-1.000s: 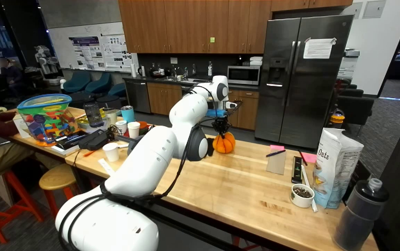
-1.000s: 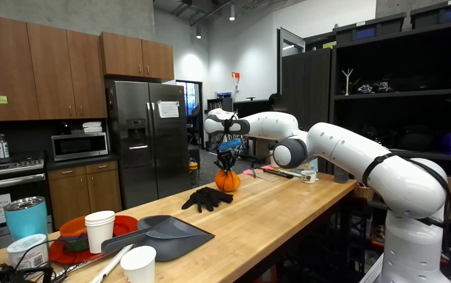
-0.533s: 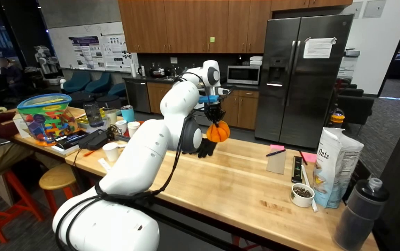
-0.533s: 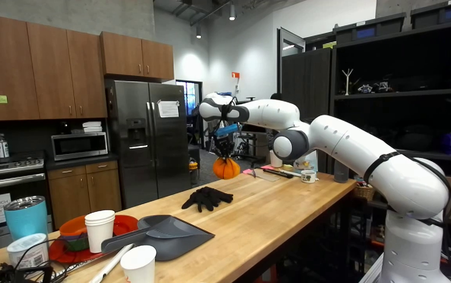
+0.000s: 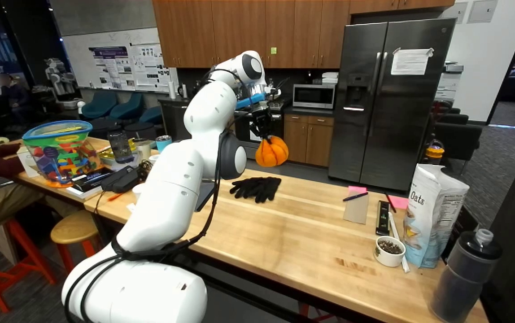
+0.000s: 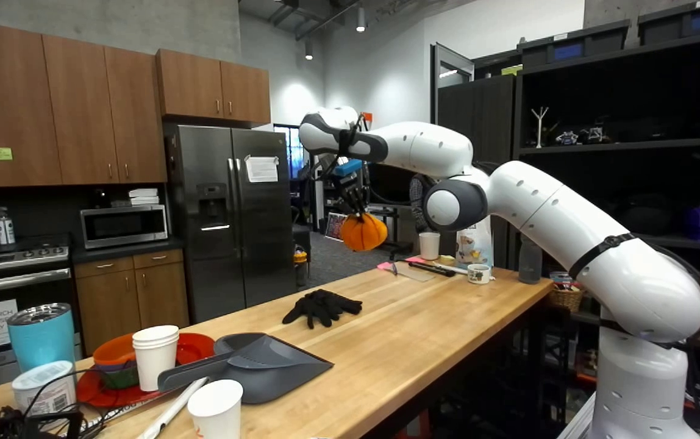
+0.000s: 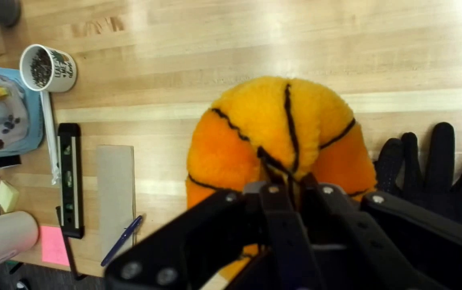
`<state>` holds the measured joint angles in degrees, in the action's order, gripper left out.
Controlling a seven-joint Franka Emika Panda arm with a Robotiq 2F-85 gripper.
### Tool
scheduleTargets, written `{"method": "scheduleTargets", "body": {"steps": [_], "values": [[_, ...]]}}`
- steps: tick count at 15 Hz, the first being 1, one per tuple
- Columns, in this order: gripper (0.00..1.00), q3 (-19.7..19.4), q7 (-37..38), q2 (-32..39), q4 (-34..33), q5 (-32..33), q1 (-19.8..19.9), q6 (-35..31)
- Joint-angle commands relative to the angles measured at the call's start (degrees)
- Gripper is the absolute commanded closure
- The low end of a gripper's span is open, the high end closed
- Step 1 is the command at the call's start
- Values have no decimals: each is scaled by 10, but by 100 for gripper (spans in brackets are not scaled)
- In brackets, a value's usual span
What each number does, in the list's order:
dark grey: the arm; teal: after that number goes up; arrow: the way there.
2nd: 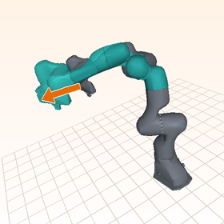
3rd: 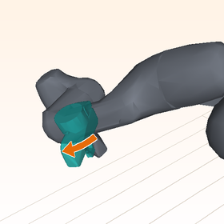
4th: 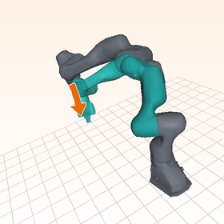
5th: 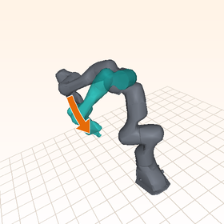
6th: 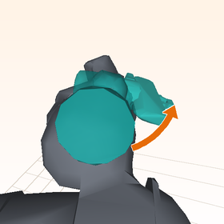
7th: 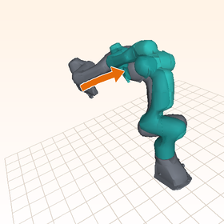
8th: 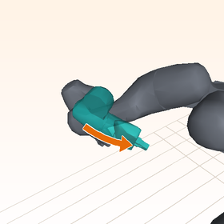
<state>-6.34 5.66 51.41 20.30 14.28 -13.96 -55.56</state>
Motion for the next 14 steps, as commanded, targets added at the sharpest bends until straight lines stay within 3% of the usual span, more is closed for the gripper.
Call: {"method": "scheduleTargets", "body": {"steps": [1, 14], "values": [[97, -8, -16, -26, 17, 10, -3, 37], [97, 9, 18, -22, 15, -20, 12, 51]]}}
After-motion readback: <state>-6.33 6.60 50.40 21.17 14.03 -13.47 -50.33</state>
